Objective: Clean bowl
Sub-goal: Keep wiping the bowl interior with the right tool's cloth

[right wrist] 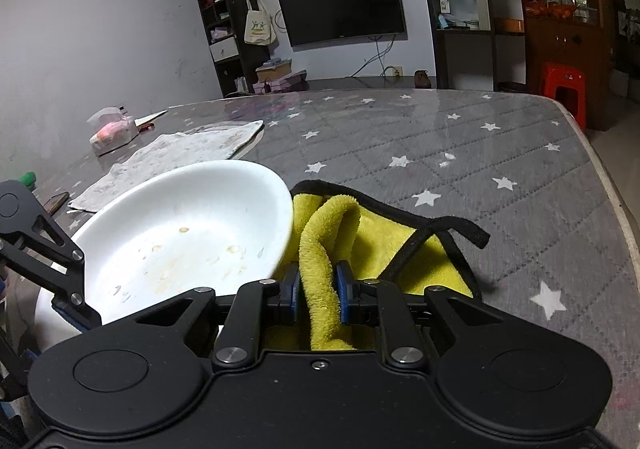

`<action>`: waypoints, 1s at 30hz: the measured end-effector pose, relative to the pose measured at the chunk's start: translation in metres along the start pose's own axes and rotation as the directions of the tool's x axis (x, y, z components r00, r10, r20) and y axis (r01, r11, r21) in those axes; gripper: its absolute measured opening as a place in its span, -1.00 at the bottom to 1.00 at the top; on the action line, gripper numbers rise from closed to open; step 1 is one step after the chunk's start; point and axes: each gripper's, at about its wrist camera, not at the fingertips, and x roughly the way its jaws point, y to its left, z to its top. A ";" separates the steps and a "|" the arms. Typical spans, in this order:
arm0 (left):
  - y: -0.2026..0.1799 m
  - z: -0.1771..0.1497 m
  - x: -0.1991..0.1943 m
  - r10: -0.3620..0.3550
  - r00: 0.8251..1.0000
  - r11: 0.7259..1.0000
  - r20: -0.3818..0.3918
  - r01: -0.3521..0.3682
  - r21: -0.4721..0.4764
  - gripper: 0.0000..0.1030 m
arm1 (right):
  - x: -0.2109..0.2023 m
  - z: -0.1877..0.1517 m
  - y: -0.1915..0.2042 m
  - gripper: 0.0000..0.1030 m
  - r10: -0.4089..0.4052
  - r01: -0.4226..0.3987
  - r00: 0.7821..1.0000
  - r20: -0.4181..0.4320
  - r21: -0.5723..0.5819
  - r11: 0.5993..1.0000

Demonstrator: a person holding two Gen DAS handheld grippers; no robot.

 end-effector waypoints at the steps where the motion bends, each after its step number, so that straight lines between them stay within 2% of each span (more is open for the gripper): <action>1: 0.000 0.002 0.000 0.003 1.000 1.000 0.004 -0.003 -0.002 -0.35 | -0.002 -0.001 0.000 -0.62 -0.001 0.001 1.000 0.001 0.001 1.000; 5: 0.000 0.012 0.003 0.026 1.000 1.000 0.015 -0.026 -0.004 -0.32 | -0.005 -0.003 0.004 -0.62 -0.012 0.012 1.000 0.000 0.000 1.000; 10: 0.007 0.022 0.006 0.056 0.998 0.998 0.006 -0.056 -0.033 -0.09 | -0.009 -0.005 0.007 -0.62 -0.022 0.022 1.000 0.003 0.003 1.000; 16: 0.011 0.024 0.013 0.043 0.999 0.998 0.001 -0.043 -0.048 -0.16 | -0.020 -0.014 0.013 -0.62 -0.021 0.021 1.000 0.003 0.005 1.000; 21: 0.013 0.022 0.011 0.043 0.999 0.999 0.008 -0.043 -0.029 -0.18 | -0.031 -0.022 0.019 -0.62 -0.019 0.019 1.000 0.005 0.011 1.000; 30: 0.005 0.013 0.009 -0.013 1.000 0.999 0.010 0.013 0.032 -0.29 | -0.057 -0.041 0.032 -0.62 -0.022 0.022 1.000 0.012 0.014 1.000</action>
